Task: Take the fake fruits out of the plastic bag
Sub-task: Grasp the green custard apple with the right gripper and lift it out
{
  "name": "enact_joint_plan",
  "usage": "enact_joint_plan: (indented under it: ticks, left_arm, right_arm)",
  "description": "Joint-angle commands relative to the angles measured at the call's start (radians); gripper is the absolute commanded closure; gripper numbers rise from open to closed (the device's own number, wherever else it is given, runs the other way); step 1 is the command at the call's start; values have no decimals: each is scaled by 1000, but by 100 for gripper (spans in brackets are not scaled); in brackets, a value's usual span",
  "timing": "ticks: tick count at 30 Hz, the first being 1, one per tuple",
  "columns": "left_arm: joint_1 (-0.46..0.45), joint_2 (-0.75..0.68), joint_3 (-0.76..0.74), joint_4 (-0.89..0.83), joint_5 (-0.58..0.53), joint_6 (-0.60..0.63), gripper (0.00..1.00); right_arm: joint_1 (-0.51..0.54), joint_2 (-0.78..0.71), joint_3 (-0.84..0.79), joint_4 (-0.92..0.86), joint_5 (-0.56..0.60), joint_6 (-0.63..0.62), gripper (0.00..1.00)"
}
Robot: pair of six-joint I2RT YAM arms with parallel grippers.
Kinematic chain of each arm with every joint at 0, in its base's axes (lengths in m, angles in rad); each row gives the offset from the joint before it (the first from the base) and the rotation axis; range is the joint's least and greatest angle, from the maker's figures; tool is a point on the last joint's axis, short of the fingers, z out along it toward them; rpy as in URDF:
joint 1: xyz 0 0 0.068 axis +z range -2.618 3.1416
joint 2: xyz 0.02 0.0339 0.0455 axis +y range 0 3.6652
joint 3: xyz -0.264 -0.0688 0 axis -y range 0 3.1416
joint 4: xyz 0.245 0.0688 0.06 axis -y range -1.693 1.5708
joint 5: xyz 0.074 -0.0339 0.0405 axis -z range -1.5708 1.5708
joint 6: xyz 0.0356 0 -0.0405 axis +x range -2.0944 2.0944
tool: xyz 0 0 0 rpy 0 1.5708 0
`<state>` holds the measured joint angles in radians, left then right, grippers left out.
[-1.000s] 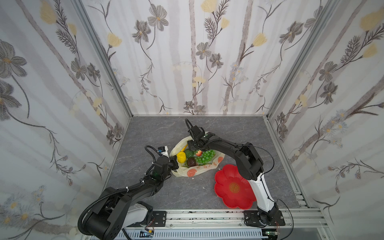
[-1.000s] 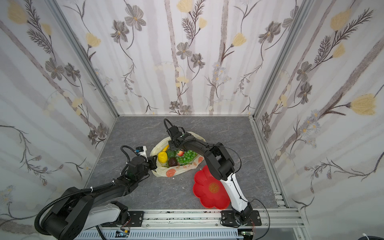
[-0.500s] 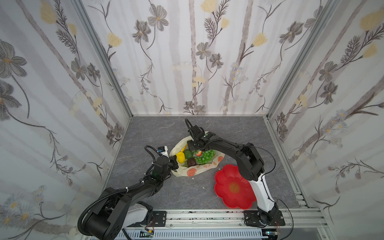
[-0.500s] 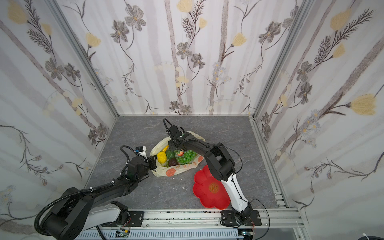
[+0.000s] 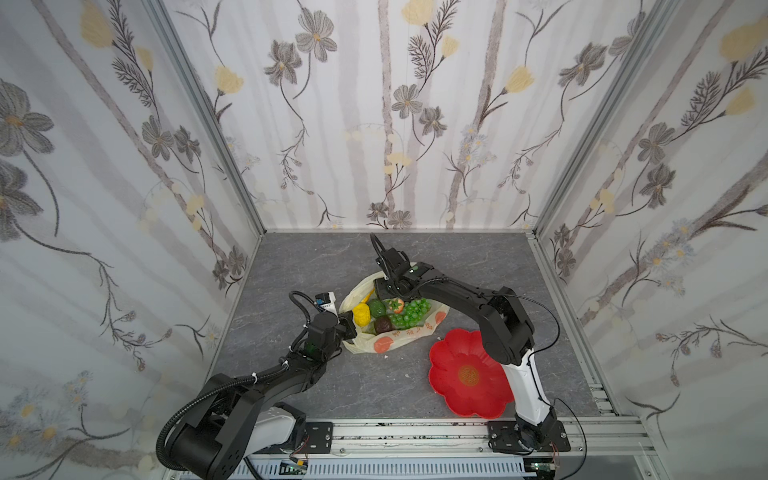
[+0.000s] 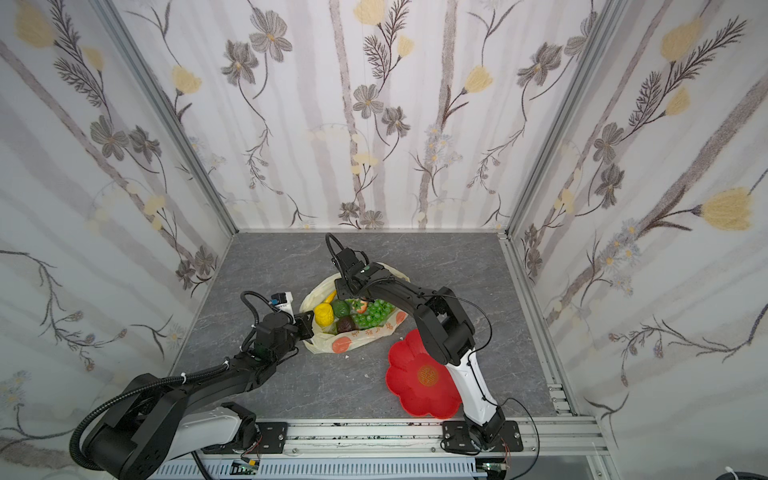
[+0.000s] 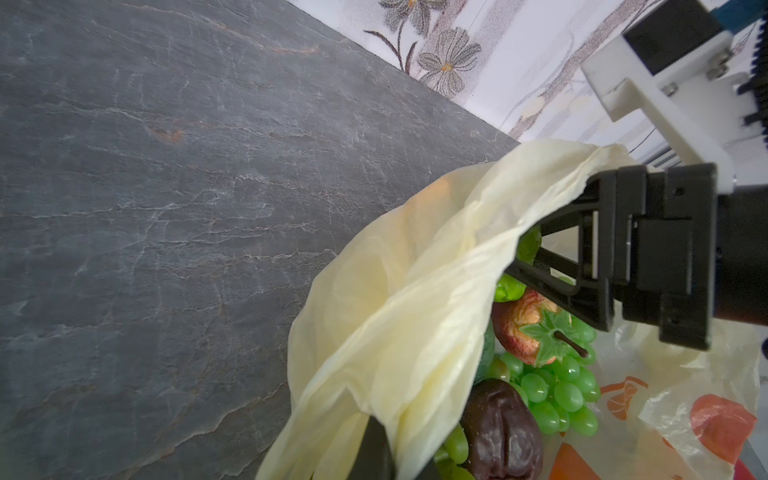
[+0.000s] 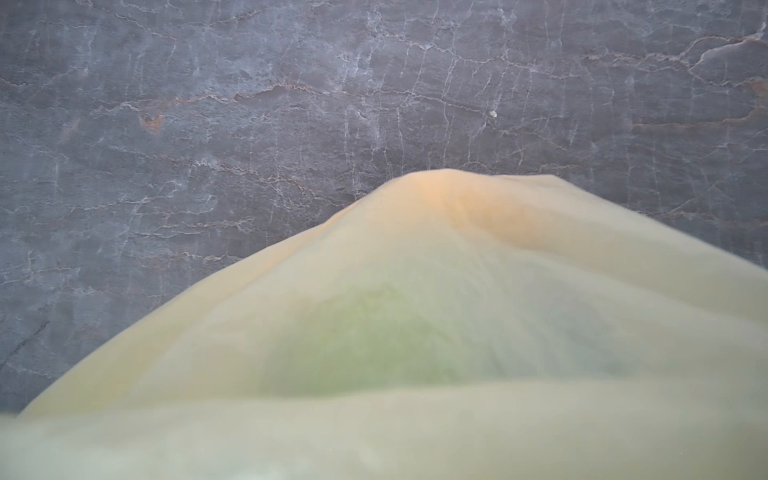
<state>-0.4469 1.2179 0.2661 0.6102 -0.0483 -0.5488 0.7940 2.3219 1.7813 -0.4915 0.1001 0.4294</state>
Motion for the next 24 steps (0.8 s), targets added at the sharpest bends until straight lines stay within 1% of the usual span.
enact_joint_plan:
  ticks: [1, 7, 12, 16, 24]
  left_arm:
    - [3, -1, 4, 37, -2, 3, 100]
    - [4, -3, 3, 36, -1, 2, 100]
    - [6, -3, 4, 36, 1, 4, 100]
    - [7, -7, 1, 37, -1, 3, 100]
    - [10, -4, 4, 37, -1, 4, 100]
  right_arm:
    - [7, -36, -18, 24, -8, 1, 39]
    - [20, -132, -89, 36, -11, 0, 39]
    - [19, -237, -188, 48, 3, 8, 40]
    - [20, -352, -320, 66, 23, 30, 41]
    - [21, -639, -616, 72, 78, 100, 42]
